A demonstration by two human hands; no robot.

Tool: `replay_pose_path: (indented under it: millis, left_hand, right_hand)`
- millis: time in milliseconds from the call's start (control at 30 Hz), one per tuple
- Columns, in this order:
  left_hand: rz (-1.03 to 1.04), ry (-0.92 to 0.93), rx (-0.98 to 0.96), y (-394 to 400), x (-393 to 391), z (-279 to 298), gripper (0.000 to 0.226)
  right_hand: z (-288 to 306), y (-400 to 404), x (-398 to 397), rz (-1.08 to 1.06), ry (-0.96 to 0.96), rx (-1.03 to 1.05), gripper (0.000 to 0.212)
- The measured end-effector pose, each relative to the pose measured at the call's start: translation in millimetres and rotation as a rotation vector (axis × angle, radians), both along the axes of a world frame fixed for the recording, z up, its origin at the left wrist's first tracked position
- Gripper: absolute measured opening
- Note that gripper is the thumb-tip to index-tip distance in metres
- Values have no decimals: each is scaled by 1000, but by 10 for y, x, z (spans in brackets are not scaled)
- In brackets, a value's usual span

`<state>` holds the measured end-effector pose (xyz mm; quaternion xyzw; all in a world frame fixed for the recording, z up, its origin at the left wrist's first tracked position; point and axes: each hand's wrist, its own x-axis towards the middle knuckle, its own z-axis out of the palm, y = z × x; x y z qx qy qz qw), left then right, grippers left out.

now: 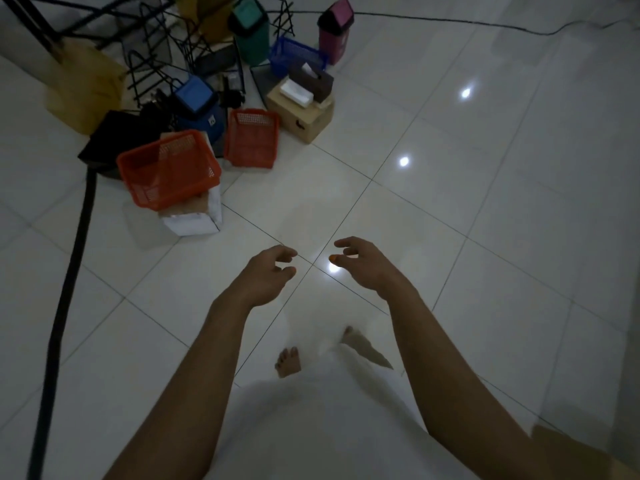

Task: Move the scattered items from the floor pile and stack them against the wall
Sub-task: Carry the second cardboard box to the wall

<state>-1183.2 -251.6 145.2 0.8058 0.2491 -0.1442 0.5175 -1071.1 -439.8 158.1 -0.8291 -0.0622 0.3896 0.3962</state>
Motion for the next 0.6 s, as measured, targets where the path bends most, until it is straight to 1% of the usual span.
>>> replay_pose_path:
  millis: [167, 300, 400, 600]
  left_hand:
    - [9, 21, -23, 232, 298, -132, 33]
    - [57, 24, -34, 521, 768, -230, 33]
    - [119, 12, -32, 798, 1242, -289, 31]
    - [190, -42, -10, 1200, 2430, -198, 31]
  right_hand:
    - [-68, 260, 406, 21, -2, -33, 45]
    - [-190, 528, 939, 43, 24, -49, 45]
    - [-235, 845, 1498, 89, 2, -57, 46]
    - [-91, 1463, 2663, 225, -44, -48, 46]
